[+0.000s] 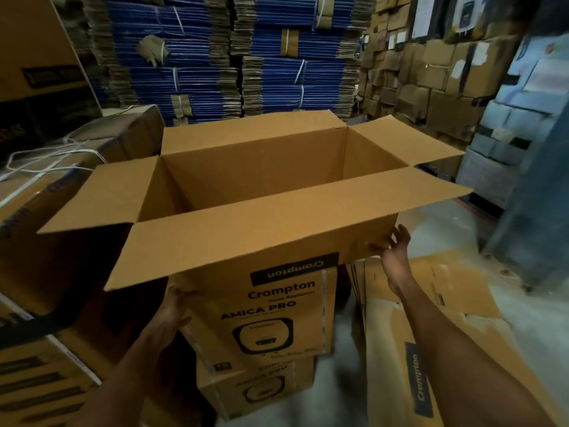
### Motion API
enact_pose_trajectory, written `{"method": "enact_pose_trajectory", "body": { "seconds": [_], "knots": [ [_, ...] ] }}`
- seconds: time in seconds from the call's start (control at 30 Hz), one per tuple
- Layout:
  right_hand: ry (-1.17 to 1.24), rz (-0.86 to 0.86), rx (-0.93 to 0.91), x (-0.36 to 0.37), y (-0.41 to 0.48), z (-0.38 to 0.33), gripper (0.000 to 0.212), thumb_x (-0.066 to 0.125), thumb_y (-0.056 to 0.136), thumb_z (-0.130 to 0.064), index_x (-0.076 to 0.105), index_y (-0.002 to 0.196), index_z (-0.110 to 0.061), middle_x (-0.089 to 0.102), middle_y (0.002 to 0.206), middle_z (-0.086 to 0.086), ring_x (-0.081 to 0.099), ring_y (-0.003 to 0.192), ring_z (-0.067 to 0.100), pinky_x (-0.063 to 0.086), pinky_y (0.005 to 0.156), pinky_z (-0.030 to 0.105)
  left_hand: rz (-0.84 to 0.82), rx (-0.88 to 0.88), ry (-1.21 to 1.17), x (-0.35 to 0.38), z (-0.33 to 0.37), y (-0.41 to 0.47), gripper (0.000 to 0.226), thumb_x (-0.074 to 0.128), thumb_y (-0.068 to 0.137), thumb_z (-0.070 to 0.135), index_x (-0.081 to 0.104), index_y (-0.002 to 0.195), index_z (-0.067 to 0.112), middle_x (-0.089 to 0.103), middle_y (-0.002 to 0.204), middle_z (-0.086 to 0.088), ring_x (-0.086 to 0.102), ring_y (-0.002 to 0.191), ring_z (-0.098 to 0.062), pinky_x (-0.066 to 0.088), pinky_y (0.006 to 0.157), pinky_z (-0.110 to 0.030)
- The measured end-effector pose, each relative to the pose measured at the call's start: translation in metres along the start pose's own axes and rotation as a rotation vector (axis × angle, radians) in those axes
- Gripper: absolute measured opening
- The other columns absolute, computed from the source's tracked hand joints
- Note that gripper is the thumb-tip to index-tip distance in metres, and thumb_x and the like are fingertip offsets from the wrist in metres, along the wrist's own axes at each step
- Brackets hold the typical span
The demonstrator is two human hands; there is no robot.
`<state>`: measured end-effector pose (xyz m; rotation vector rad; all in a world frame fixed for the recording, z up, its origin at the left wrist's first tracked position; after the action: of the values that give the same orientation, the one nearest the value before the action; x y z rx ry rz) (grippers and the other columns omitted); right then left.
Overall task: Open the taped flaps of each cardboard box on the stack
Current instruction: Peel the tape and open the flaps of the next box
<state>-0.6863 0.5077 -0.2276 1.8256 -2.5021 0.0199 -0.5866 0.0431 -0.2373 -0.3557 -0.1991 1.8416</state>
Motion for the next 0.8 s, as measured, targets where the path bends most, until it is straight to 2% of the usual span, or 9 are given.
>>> {"method": "enact_pose_trajectory", "body": {
  "seconds": [0.07,0.17,0.23,0.3,0.37,0.5,0.6,0.7,0.8],
  "knots": [
    [-0.065,-0.019,0.050,0.001,0.009,0.000,0.089,0.067,0.090,0.008,0.013,0.157,-0.013,0.040,0.139,-0.001,0.046,0.126,0.021,0.045,0.093,0.038,-0.003,0.010,0.001,0.004,0.001,-0.003,0.071,0.077,0.071,0.024,0.044,0.134,0.024,0.045,0.135,0.000,0.042,0.131,-0.027,0.037,0.107,-0.058],
    [-0.184,-0.080,0.082,-0.002,0.021,0.000,0.074,0.067,0.087,0.010,0.033,0.151,-0.008,0.052,0.126,0.002,0.054,0.126,0.034,0.048,0.091,0.039,0.079,-0.012,-0.029,0.005,0.004,-0.004,0.097,0.078,0.059,0.031,0.032,0.144,0.022,0.045,0.136,0.000,0.044,0.127,-0.028,0.042,0.103,-0.058],
    [-0.198,-0.047,0.084,-0.008,0.027,-0.002,0.075,0.069,0.084,0.012,0.037,0.150,-0.008,0.052,0.126,0.003,0.052,0.126,0.034,0.047,0.094,0.040,0.131,0.002,-0.062,0.001,0.010,-0.005,0.103,0.083,0.059,0.029,0.025,0.144,0.022,0.047,0.129,0.000,0.046,0.119,-0.026,0.044,0.097,-0.054],
    [-0.178,-0.004,0.056,-0.015,0.030,-0.006,0.083,0.077,0.082,0.005,0.032,0.150,-0.016,0.048,0.132,0.001,0.050,0.125,0.027,0.046,0.104,0.043,0.147,0.062,-0.057,-0.003,0.020,-0.006,0.094,0.087,0.073,0.021,0.024,0.143,0.020,0.047,0.125,-0.001,0.047,0.114,-0.024,0.043,0.092,-0.048],
    [-0.130,0.016,0.037,-0.019,0.030,-0.012,0.091,0.085,0.078,-0.007,0.029,0.146,-0.031,0.047,0.141,0.003,0.050,0.127,0.026,0.044,0.110,0.049,0.152,0.128,-0.022,-0.008,0.037,-0.005,0.077,0.078,0.085,0.012,0.026,0.142,0.015,0.046,0.129,-0.003,0.047,0.117,-0.024,0.045,0.091,-0.044],
    [-0.141,0.080,-0.071,-0.022,0.027,-0.046,0.088,0.087,0.078,-0.028,0.032,0.147,-0.034,0.047,0.146,0.000,0.050,0.128,0.026,0.044,0.108,0.050,0.207,0.307,-0.012,-0.018,0.084,-0.011,0.058,0.076,0.086,0.005,0.034,0.125,0.012,0.048,0.114,0.004,0.050,0.120,-0.028,0.050,0.095,-0.052],
    [-0.189,0.124,-0.174,-0.021,0.025,-0.078,0.085,0.083,0.080,-0.040,0.034,0.150,-0.037,0.049,0.147,0.000,0.049,0.128,0.025,0.044,0.106,0.050,0.246,0.443,-0.013,-0.023,0.117,-0.022,0.057,0.080,0.084,0.017,0.037,0.121,0.013,0.051,0.114,0.001,0.052,0.115,-0.027,0.045,0.090,-0.046],
    [-0.264,0.156,-0.235,-0.019,0.027,-0.104,0.080,0.078,0.084,-0.046,0.038,0.152,-0.032,0.051,0.146,0.003,0.049,0.128,0.027,0.044,0.103,0.051,0.266,0.516,-0.001,-0.032,0.144,-0.031,0.073,0.080,0.069,0.042,0.040,0.124,0.016,0.054,0.120,0.000,0.054,0.109,-0.020,0.044,0.092,-0.044],
    [-0.317,0.160,-0.268,-0.015,0.034,-0.129,0.075,0.073,0.085,-0.052,0.043,0.150,-0.028,0.052,0.145,0.006,0.050,0.127,0.032,0.045,0.100,0.051,0.274,0.581,-0.048,-0.039,0.164,-0.037,0.069,0.077,0.071,0.046,0.041,0.122,0.016,0.055,0.114,0.007,0.054,0.106,-0.017,0.043,0.083,-0.039]
  ]
}}
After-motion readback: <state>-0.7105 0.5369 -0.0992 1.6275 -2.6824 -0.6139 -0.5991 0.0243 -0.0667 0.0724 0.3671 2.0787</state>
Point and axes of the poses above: each hand's wrist, its own y-axis towards the middle knuckle, its own x-axis out of the palm, z = x × y, the point moved 5 cm from there along y, towards the middle knuckle
